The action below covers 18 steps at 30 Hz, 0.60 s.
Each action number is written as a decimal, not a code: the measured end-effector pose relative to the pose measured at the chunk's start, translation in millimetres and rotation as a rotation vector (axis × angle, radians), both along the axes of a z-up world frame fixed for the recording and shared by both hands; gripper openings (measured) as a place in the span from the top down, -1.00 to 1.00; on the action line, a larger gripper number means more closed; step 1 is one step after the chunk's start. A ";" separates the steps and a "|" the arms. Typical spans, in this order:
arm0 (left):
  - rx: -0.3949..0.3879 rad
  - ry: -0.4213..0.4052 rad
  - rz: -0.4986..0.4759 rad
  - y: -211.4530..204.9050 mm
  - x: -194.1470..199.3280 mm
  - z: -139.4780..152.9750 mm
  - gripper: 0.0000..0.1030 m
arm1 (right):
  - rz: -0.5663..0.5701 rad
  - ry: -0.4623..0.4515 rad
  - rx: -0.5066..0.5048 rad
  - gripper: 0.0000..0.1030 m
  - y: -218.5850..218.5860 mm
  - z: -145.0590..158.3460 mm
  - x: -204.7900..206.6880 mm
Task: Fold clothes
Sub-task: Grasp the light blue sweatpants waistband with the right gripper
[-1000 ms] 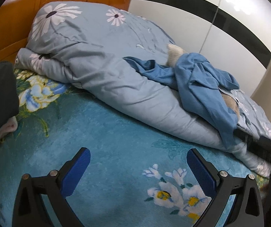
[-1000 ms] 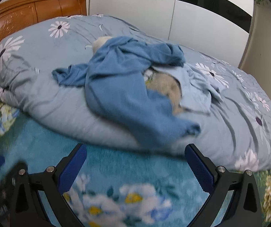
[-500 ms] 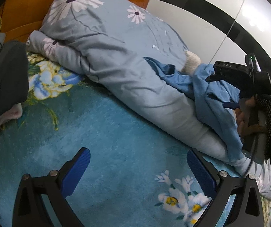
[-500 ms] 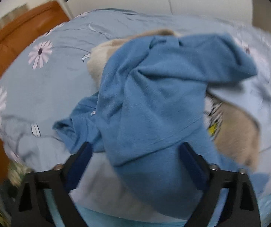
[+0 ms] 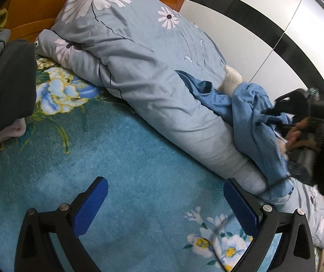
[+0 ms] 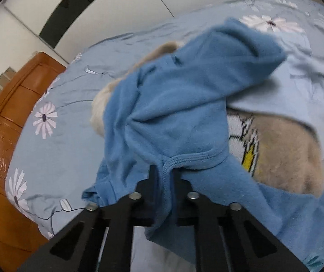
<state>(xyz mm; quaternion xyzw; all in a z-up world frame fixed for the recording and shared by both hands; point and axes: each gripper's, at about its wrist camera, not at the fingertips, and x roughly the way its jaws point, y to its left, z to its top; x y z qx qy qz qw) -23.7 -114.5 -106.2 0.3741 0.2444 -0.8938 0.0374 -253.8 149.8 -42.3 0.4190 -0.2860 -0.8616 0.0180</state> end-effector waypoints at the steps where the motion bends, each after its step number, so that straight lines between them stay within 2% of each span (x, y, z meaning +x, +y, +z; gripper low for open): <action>1: -0.004 -0.004 -0.001 -0.8 1.7 -1.0 -1.00 | 0.017 0.018 0.016 0.83 1.2 9.9 5.3; 5: -0.032 -0.011 -0.014 -1.8 14.7 -0.8 -1.00 | 0.084 0.087 0.015 0.85 18.9 56.8 43.7; 8: -0.032 -0.005 -0.031 2.8 29.0 5.0 -1.00 | 0.114 0.136 -0.013 0.85 46.3 93.0 87.0; 13: -0.090 -0.002 -0.128 24.9 66.1 25.6 -1.00 | 0.152 0.213 -0.064 0.85 97.1 148.4 167.8; 18: -0.156 -0.015 -0.159 34.9 102.2 55.3 -1.00 | 0.139 0.221 -0.118 0.85 143.2 159.1 255.6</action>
